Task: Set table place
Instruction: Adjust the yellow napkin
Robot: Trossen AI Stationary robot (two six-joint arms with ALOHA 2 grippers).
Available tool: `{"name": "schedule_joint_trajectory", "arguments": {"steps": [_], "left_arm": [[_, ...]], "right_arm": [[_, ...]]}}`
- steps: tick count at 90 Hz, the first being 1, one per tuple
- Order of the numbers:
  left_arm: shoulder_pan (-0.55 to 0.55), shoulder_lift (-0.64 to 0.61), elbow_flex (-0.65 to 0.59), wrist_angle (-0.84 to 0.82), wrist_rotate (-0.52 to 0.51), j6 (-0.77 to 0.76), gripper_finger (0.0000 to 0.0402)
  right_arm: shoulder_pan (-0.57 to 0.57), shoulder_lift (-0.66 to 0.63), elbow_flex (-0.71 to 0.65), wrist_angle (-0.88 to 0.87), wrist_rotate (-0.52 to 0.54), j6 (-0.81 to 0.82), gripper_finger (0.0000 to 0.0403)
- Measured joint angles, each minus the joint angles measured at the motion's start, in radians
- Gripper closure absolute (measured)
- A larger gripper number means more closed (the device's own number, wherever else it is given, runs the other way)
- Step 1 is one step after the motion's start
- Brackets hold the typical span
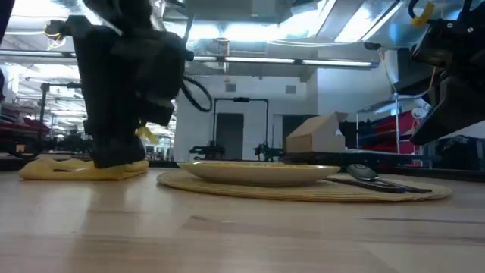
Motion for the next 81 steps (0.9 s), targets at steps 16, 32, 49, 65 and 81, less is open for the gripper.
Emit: {"name": "schedule_joint_trajectory", "arguments": {"steps": [16,32,49,65,81], "left_arm": [[-0.044,0.001,-0.013,0.033,-0.002,0.033,0.0401],[-0.125,0.001,-0.012,0.053,0.011,0.032,0.0401],[-0.201,0.002,-0.011,0.05,0.02,-0.009,0.0402],[-0.223,0.007,0.048,0.024,0.023,-0.007,0.0401],[-0.222,-0.013,0.148,-0.071,0.0,0.002,0.0401]], "right_arm": [[0.0,0.0,0.0,0.0,-0.007,0.0,0.0403],[0.0,0.0,0.0,0.0,-0.008,0.0,0.0403],[0.0,0.0,0.0,0.0,-0.008,0.0,0.0403],[0.0,0.0,0.0,0.0,-0.008,0.0,0.0403],[0.0,0.0,0.0,0.0,-0.008,0.0,0.0403]]}}
